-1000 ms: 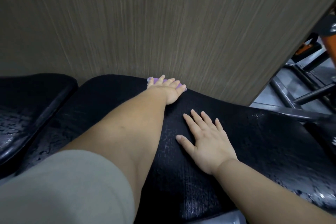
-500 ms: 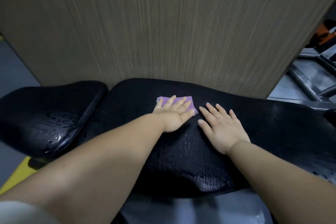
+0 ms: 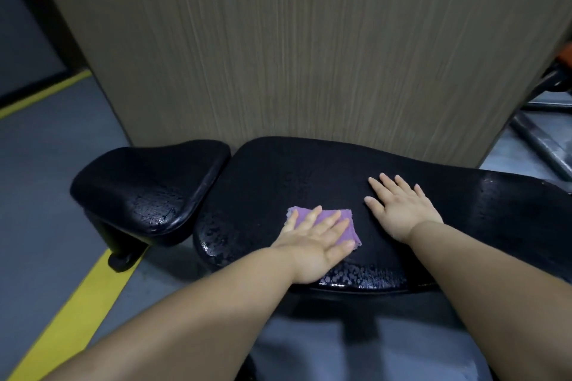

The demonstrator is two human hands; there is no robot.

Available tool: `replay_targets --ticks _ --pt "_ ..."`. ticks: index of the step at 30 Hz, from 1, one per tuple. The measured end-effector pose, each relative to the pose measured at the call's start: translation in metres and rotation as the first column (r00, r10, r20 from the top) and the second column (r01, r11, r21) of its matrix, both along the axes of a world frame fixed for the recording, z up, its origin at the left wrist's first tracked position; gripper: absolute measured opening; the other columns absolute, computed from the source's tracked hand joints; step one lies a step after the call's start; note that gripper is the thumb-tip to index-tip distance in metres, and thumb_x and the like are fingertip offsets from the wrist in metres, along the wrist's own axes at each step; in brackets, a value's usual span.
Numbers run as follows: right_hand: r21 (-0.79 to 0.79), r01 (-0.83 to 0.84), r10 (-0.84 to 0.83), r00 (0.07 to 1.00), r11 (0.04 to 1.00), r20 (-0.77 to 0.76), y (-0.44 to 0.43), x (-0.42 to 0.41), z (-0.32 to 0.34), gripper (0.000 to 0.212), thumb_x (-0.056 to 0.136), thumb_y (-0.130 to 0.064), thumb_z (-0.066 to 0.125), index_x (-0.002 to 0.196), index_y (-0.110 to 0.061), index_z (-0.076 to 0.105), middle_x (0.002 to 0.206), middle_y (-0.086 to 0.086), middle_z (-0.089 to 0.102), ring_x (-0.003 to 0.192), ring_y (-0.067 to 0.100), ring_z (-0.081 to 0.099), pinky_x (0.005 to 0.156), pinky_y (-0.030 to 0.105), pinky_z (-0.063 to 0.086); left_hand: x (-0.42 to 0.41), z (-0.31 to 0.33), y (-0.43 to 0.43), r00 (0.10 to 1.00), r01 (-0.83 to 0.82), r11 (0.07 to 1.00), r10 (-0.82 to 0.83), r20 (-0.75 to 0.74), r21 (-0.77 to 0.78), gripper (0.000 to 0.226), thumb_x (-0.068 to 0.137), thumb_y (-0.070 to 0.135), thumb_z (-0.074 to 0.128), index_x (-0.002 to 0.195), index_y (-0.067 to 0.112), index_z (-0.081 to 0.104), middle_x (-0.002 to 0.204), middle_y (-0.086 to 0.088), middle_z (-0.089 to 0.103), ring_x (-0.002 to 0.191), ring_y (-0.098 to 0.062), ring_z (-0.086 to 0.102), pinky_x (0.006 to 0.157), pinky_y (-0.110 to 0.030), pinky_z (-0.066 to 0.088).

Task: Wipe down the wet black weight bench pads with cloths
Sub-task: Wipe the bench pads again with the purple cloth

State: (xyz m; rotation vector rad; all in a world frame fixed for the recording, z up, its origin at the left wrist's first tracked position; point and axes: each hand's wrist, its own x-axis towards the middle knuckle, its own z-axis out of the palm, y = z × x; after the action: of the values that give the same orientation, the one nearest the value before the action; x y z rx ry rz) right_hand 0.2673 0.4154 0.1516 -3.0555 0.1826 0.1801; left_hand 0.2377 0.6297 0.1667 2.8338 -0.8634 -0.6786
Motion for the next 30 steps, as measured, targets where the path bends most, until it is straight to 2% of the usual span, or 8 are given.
replay_targets --ticks 11,15,18,24,30 --pt "0.018 0.157 -0.155 0.985 0.987 -0.074 0.028 -0.004 0.002 0.056 0.102 -0.044 0.014 0.154 -0.026 0.004 0.161 -0.004 -0.003 0.148 0.023 -0.005 0.120 0.045 0.001 -0.038 0.000 0.028 0.999 0.039 0.999 -0.039 -0.017 -0.010 0.058 0.101 0.057 0.010 0.154 0.038 -0.007 0.159 0.019 -0.017 0.144 -0.010 -0.028 0.115 -0.041 -0.023" --pt "0.011 -0.032 0.032 0.999 0.999 -0.006 0.044 -0.007 0.005 0.056 0.103 -0.042 0.020 0.154 -0.022 0.010 0.161 -0.006 0.003 0.148 0.017 0.000 0.120 0.041 0.005 -0.041 0.000 0.036 0.999 0.035 0.999 -0.035 -0.022 -0.009 0.056 0.102 0.054 0.010 0.154 0.039 -0.006 0.159 0.020 -0.016 0.144 -0.009 -0.027 0.113 -0.039 -0.023" --pt "0.024 -0.166 0.166 0.986 0.986 -0.023 0.055 -0.008 0.006 0.056 0.103 -0.042 0.020 0.154 -0.023 0.009 0.161 -0.009 0.001 0.148 0.014 -0.002 0.120 0.039 0.001 -0.040 -0.001 0.037 0.999 0.026 1.000 -0.026 -0.024 -0.018 0.053 0.103 0.052 0.008 0.153 0.040 -0.004 0.159 0.021 -0.014 0.144 -0.008 -0.026 0.112 -0.037 -0.024" --pt "0.008 -0.199 0.200 0.980 0.980 -0.020 0.058 -0.005 0.004 0.056 0.103 -0.043 0.020 0.154 -0.024 0.007 0.161 -0.009 0.000 0.148 0.013 -0.003 0.120 0.040 -0.002 -0.031 -0.004 0.035 1.000 -0.015 1.000 0.015 -0.010 -0.027 0.052 0.103 0.052 0.007 0.153 0.042 -0.004 0.159 0.022 -0.014 0.144 -0.008 -0.026 0.114 -0.038 -0.023" --pt "0.088 -0.219 0.221 0.975 0.972 -0.013 0.052 0.003 0.006 0.052 0.104 -0.040 0.019 0.154 -0.027 0.012 0.160 -0.012 0.004 0.148 0.010 -0.003 0.120 0.037 -0.004 0.006 -0.001 0.030 0.997 -0.078 0.997 0.078 -0.011 -0.018 0.053 0.102 0.053 0.007 0.153 0.041 -0.004 0.159 0.022 -0.014 0.145 -0.008 -0.024 0.115 -0.038 -0.021"
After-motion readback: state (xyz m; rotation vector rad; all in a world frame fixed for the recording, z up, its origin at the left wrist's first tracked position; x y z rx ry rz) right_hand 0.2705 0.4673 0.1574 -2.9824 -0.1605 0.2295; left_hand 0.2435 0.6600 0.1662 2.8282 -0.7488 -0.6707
